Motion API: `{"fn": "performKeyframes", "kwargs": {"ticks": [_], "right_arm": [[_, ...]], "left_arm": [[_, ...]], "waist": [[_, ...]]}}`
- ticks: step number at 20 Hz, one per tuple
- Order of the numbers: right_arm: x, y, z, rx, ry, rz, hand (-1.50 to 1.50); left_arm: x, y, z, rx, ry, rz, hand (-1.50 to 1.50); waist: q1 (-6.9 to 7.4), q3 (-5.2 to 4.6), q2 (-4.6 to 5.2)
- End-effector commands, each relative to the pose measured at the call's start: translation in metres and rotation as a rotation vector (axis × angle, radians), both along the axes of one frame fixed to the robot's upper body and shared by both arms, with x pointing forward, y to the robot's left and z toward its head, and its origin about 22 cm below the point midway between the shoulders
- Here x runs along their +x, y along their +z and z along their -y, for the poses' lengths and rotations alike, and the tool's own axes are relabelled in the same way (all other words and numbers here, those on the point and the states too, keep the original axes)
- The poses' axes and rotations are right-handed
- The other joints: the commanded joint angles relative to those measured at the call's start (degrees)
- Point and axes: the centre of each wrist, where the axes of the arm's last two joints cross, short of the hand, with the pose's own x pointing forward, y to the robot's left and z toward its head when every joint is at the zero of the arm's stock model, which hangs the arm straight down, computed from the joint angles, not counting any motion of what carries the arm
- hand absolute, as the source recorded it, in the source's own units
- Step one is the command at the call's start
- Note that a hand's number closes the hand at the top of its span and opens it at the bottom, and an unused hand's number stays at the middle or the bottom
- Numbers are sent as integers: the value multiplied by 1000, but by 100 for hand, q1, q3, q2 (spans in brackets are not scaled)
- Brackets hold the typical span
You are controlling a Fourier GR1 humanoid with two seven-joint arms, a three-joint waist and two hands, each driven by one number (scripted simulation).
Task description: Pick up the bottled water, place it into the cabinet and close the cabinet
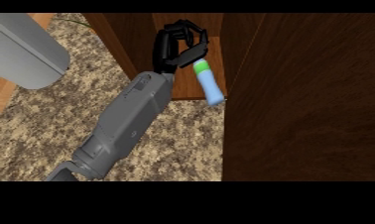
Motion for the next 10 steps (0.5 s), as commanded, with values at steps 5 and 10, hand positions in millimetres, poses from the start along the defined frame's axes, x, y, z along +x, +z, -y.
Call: {"fn": "performKeyframes", "kwargs": {"ticks": [5,10], "right_arm": [[0,35,-8,-11,-37,47,-150],[-4,43,-11,7,-71,56,-150]], "left_arm": [[-73,-41,16,-160,-250,-90,-150],[-125,-65,12,-186,-325,-126,-150]], "waist": [[192,-5,-62],[308,-2,-74]]}}
